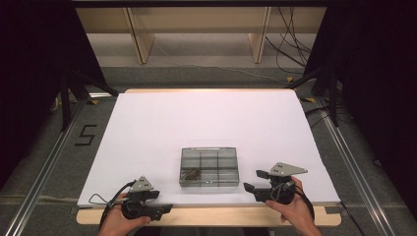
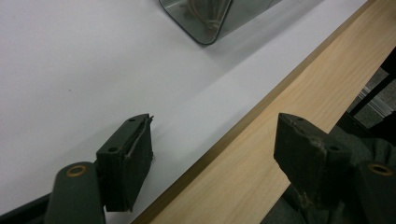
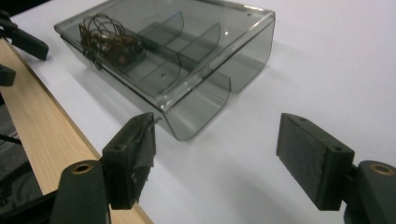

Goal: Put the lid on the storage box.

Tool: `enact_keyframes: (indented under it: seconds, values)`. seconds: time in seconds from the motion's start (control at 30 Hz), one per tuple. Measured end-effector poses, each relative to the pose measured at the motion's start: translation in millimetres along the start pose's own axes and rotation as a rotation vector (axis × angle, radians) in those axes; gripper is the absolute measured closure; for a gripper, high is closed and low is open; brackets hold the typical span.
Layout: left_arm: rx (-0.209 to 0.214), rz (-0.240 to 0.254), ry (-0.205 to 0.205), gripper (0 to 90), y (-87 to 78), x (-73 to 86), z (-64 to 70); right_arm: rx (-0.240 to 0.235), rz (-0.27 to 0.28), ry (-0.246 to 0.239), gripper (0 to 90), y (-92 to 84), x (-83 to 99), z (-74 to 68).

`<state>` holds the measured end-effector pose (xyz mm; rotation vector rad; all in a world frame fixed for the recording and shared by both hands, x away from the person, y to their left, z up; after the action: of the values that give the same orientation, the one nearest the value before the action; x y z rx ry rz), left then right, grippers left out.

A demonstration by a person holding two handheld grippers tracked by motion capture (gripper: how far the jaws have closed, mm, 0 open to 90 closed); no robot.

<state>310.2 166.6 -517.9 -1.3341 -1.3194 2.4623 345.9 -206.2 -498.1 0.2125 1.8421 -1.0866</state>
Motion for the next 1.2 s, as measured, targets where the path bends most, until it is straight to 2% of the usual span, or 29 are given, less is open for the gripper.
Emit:
enact_keyframes:
  seconds: [0.03, 0.07, 0.2, 0.23, 0.27, 0.3, 0.33, 0.37, 0.4, 0.47, 0.53, 0.57, 0.6, 0.63, 0.67, 0.7, 0.73, 0.77, 0.8, 0.83, 0.87, 0.9, 0.93, 0.97, 1.03, 1.2]
  values:
    - [-0.002, 0.007, -0.003, 27.5, 0.5, -0.1, 0.4, 0.005, 0.013, -0.026, 29.8, 1.9, 0.5, 2.6]
    - [-0.002, 0.007, -0.002, 27.5, 0.4, -0.2, 0.3, 0.002, 0.003, -0.018, 29.8, 1.0, 2.4, 1.4]
    - [-0.001, 0.043, -0.017, 27.5, 0.8, -2.7, 4.3, 0.022, -0.010, -0.050, 29.6, -1.7, 5.7, 3.3]
    - [-0.004, 0.055, -0.002, 27.5, 1.3, -3.3, 5.4, 0.027, -0.014, -0.042, 29.2, -3.4, 6.4, 2.2]
    - [-0.012, 0.044, 0.004, 27.3, 1.0, -2.8, 5.1, 0.023, -0.001, -0.061, 28.3, -3.4, 6.9, 3.3]
    - [-0.011, 0.035, 0.011, 27.2, 1.3, -2.5, 5.4, 0.017, -0.007, -0.050, 27.2, -3.9, 7.8, 2.3]
    - [-0.009, 0.042, -0.005, 27.0, 3.2, -1.6, 6.6, 0.018, -0.031, -0.021, 26.2, -5.8, 10.1, -0.7]
    - [-0.014, 0.044, -0.002, 27.0, 3.3, -1.3, 7.0, 0.023, -0.023, -0.058, 25.6, -4.8, 11.0, 1.9]
    - [-0.018, 0.048, 0.000, 27.0, 3.3, -1.2, 7.1, 0.020, -0.041, -0.028, 24.9, -6.1, 13.3, -1.2]
    - [-0.012, 0.048, 0.005, 27.0, 4.1, -1.1, 7.7, 0.021, -0.038, -0.070, 23.7, -5.6, 15.4, 0.9]
    - [-0.019, 0.044, 0.011, 27.0, 4.7, -0.6, 7.6, 0.028, -0.044, -0.086, 21.1, -6.7, 17.6, 0.2]
    - [-0.015, 0.038, 0.004, 27.0, 5.3, 0.0, 8.4, 0.028, -0.044, -0.090, 20.5, -6.8, 18.1, 0.2]
    - [-0.020, 0.051, 0.011, 26.9, 6.6, -0.4, 8.9, 0.023, -0.042, -0.084, 19.5, -7.2, 19.0, -1.2]
    - [-0.021, 0.042, 0.020, 26.9, 6.7, 0.0, 8.7, 0.034, -0.050, -0.065, 19.3, -8.1, 20.3, -2.4]
    - [-0.030, 0.037, 0.016, 26.9, 7.8, 0.4, 8.4, 0.028, -0.047, -0.068, 19.1, -8.1, 21.0, -1.9]
    - [-0.020, 0.038, 0.015, 26.6, 7.7, 0.5, 9.8, 0.029, -0.049, -0.087, 19.0, -8.9, 21.4, 0.0]
    - [-0.022, 0.033, 0.037, 26.3, 6.8, 0.4, 8.9, 0.029, -0.050, -0.085, 18.9, -9.3, 22.2, 0.0]
    - [-0.021, 0.040, 0.027, 26.4, 7.2, 0.3, 9.6, 0.039, -0.056, -0.077, 18.9, -10.4, 23.4, -0.4]
    - [-0.021, 0.041, 0.027, 26.4, 7.3, 0.3, 9.4, 0.041, -0.049, -0.090, 18.9, -10.4, 23.9, 0.2]
    - [-0.021, 0.046, 0.018, 26.4, 7.4, 0.2, 9.8, 0.023, -0.058, -0.071, 18.9, -10.1, 25.7, -2.8]
    - [-0.023, 0.055, 0.007, 26.4, 7.4, -0.1, 9.7, 0.043, -0.059, -0.094, 18.9, -10.5, 26.2, -0.9]
    - [-0.025, 0.059, 0.017, 26.4, 6.5, -0.7, 9.1, 0.045, -0.059, -0.110, 19.0, -10.5, 26.9, -1.0]
    - [-0.023, 0.065, 0.016, 26.4, 6.4, -1.0, 9.2, 0.037, -0.059, -0.108, 19.0, -9.9, 28.0, -2.8]
    - [-0.022, 0.067, 0.014, 26.4, 6.1, -1.0, 9.0, 0.050, -0.070, -0.107, 19.0, -10.7, 29.2, -3.1]
    - [-0.021, 0.066, 0.014, 26.4, 6.0, -1.1, 9.0, 0.042, -0.067, -0.127, 19.0, -10.3, 30.0, -3.6]
    - [-0.022, 0.068, 0.015, 26.4, 5.9, -1.3, 9.3, 0.049, -0.068, -0.111, 19.1, -12.5, 32.0, -5.0]
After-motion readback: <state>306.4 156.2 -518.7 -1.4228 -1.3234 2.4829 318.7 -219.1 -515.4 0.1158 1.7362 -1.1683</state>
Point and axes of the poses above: each handheld gripper's, and its own axes: y roughly forward along the jaws, x roughly out of its underside, z roughly to its right, the point moved 4 cm from there along y, roughly forward along the jaws, and after that the axes turned 4 degrees about x, right-handed, at the moved point
